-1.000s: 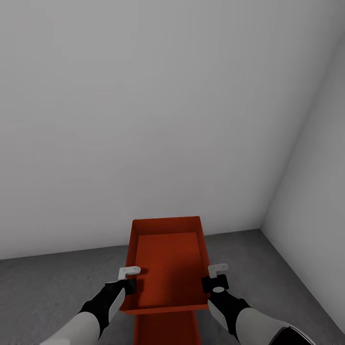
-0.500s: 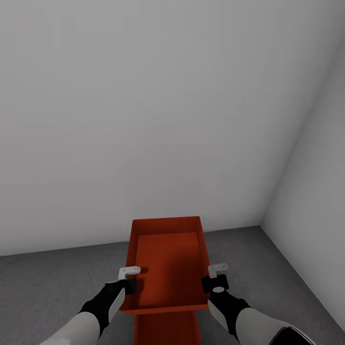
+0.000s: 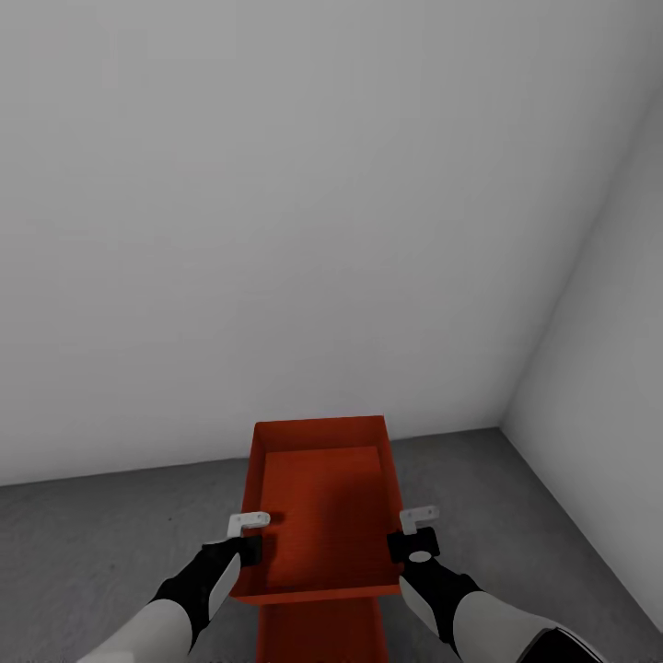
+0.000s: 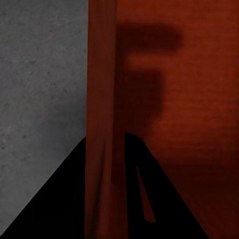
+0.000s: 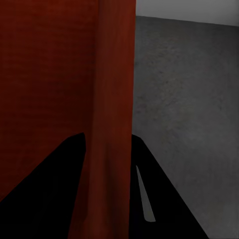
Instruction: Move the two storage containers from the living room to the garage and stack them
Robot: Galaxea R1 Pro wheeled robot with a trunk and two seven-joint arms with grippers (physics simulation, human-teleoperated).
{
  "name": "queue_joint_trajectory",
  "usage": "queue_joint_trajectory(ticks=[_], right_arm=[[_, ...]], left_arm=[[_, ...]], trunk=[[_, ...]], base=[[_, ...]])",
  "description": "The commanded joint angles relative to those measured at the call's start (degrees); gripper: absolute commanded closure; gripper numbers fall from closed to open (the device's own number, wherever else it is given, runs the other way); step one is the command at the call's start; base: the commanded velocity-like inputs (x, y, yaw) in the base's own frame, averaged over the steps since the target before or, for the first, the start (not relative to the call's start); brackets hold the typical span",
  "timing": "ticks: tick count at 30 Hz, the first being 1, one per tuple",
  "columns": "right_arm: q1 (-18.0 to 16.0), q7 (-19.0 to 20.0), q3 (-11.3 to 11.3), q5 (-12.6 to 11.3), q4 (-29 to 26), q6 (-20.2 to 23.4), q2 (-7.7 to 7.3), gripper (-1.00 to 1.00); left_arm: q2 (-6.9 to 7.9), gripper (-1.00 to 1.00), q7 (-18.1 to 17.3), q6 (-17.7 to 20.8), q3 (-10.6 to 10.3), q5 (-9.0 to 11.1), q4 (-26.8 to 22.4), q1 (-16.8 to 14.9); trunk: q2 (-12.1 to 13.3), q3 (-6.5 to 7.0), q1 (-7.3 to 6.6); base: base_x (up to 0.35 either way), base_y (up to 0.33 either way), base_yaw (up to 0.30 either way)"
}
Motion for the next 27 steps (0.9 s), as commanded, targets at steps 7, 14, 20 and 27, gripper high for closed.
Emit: queue_joint_trajectory(ticks=[7,14,20,27], right_arm=[[-0.05,-0.19,-0.71,-1.67,0.26,-0.32,-0.45,1.0],[-0.05,-0.19,-0.71,-1.67,0.26,-0.32,-0.46,1.0],[-0.05,-0.19,-0.71,-1.67,0.26,-0.31,-0.46,1.0],[-0.05,-0.19,-0.71,-1.67,0.26,-0.3,-0.46,1.0]], left_arm=[[2.65,1.0,0.35,-0.13,0.13,-1.04,-0.31,-0.03],[2.61,1.0,0.35,-0.13,0.13,-1.04,-0.31,-0.03],[2.61,1.0,0.35,-0.11,0.13,-1.04,-0.31,-0.03],[2.65,1.0,0.35,-0.11,0.13,-1.04,-0.31,-0.03]], trunk=[[-0.07,-0.72,0.01],[-0.07,-1.35,0.01],[-0.07,-1.9,0.01],[-0.07,-2.54,0.01]], base=[[0.0,0.0,0.0],[0.0,0.0,0.0],[0.0,0.0,0.0],[0.0,0.0,0.0]])
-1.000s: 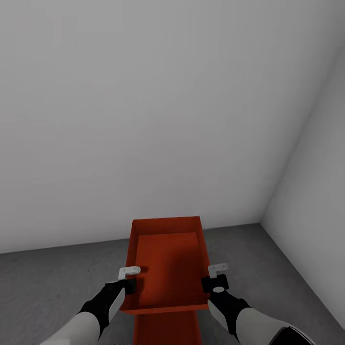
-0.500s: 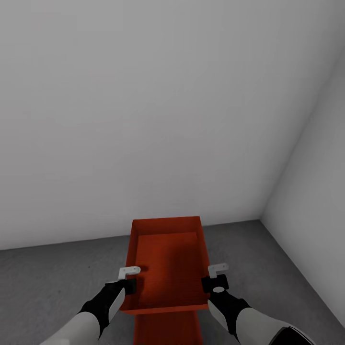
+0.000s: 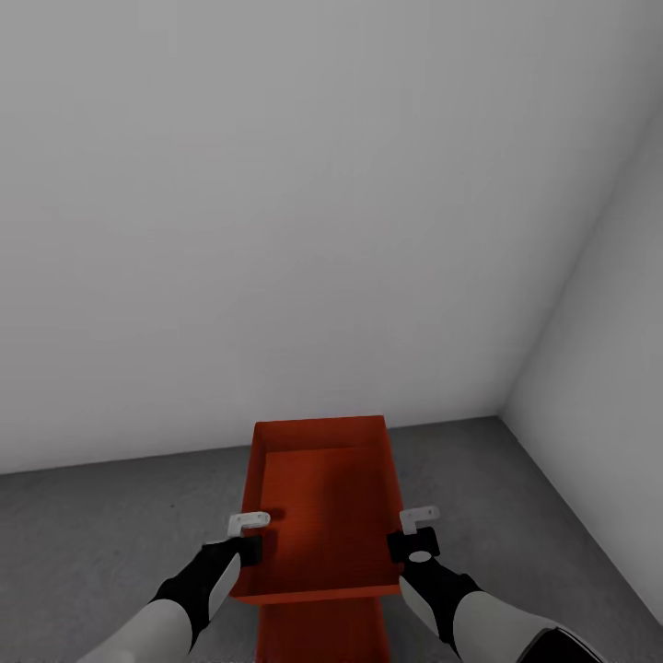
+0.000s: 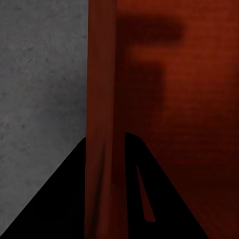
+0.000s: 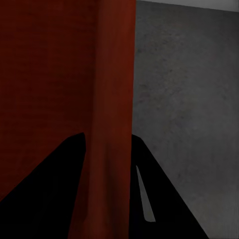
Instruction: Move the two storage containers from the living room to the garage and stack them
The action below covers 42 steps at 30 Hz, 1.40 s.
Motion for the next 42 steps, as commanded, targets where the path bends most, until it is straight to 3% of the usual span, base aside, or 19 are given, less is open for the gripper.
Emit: queue_joint_trajectory(ticks=[1,42], right_arm=[[-0.05,-0.19,-0.71,-1.69,0.27,-0.32,-0.46,1.0],[-0.05,-0.19,-0.71,-1.69,0.27,-0.34,-0.46,1.0]], left_arm=[[2.65,1.0,0.35,-0.11,0.12,-1.04,-0.31,-0.03],[2.6,1.0,0.28,-0.08,0.12,-1.04,-0.39,-0.03]], trunk=[[-0.07,-0.17,0.01],[-0.07,-3.9,0.01]], base=[[0.0,0.0,0.0],[0.0,0.0,0.0]])
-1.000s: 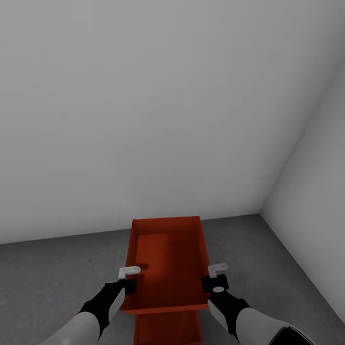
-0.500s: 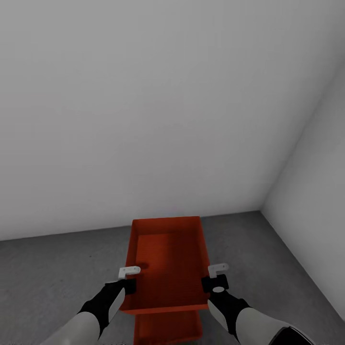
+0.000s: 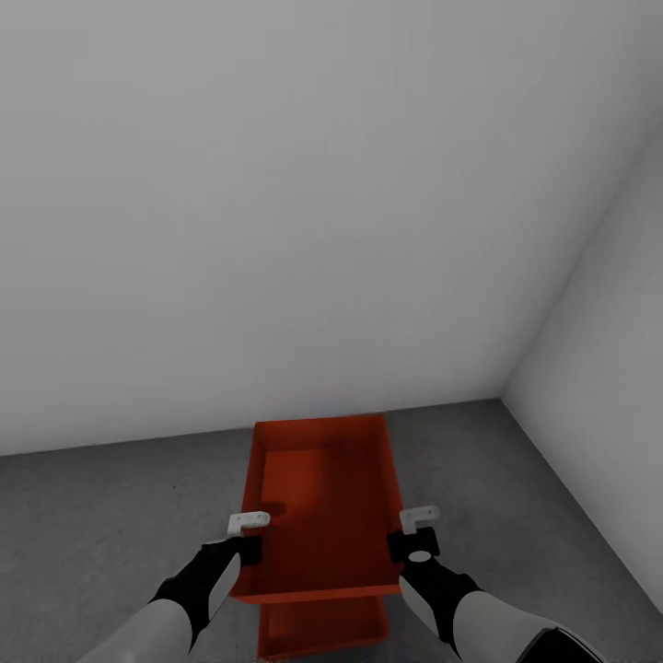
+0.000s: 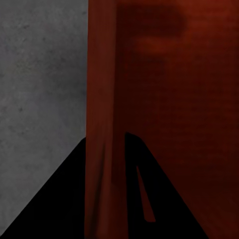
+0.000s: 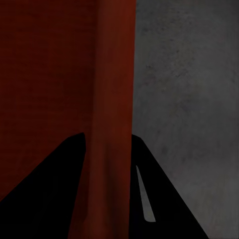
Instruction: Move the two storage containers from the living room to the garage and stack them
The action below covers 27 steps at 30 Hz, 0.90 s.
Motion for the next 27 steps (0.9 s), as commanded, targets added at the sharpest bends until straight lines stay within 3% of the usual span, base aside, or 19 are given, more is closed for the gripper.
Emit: queue_joint_trajectory(ticks=[1,27], right_arm=[[-0.05,-0.15,-0.66,-1.7,0.32,-0.33,-0.48,1.0],[-0.05,-0.15,-0.66,-1.7,0.32,-0.32,-0.48,1.0]], left_arm=[[2.56,1.0,0.37,-0.1,0.08,-0.96,-0.3,-0.03],[2.61,1.0,0.34,-0.09,0.08,-0.96,-0.32,-0.03]], trunk=[[-0.06,-0.16,0.01],[-0.06,-2.53,0.01]], base=[[0.0,0.0,0.0],[0.0,0.0,0.0]])
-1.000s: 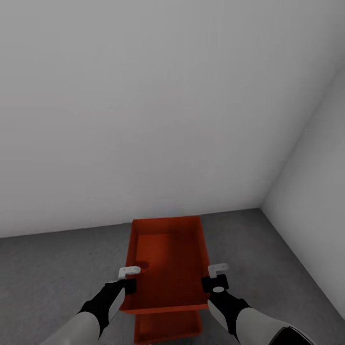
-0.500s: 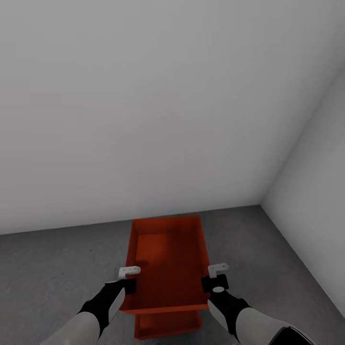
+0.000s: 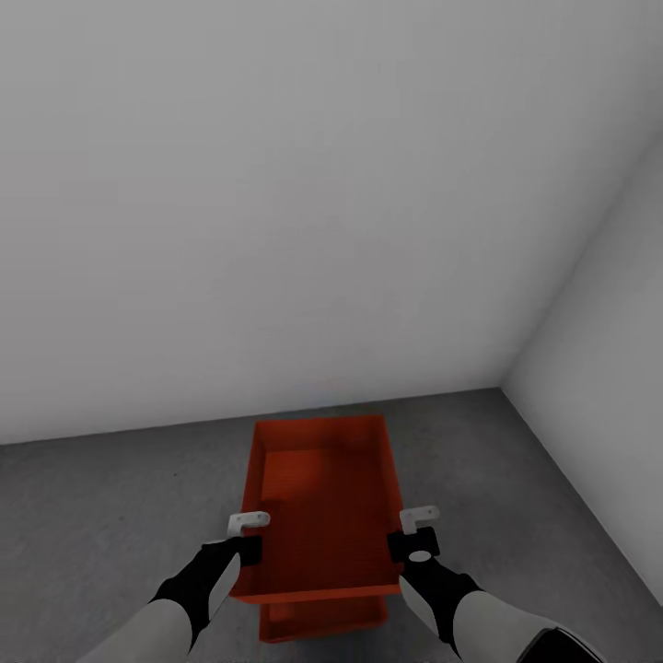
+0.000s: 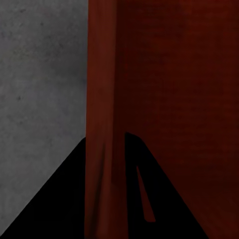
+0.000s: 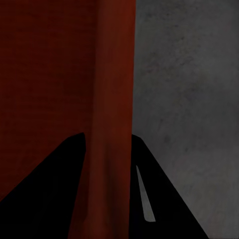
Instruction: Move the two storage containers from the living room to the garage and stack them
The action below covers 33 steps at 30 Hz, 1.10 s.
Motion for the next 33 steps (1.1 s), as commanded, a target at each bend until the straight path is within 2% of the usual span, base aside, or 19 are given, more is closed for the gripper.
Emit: queue_joint_trajectory(ticks=[1,33], right_arm=[[-0.05,-0.14,-0.67,-1.7,0.37,-0.33,-0.46,1.0],[-0.05,-0.14,-0.67,-1.7,0.37,-0.34,-0.46,1.0]], left_arm=[[2.62,1.0,0.34,-0.07,0.06,-0.95,-0.31,-0.03],[2.56,1.0,0.4,-0.07,0.06,-0.95,-0.29,-0.03]], trunk=[[-0.06,-0.15,0.01],[-0.06,-3.07,0.01]], base=[[0.0,0.0,0.0],[0.0,0.0,0.0]])
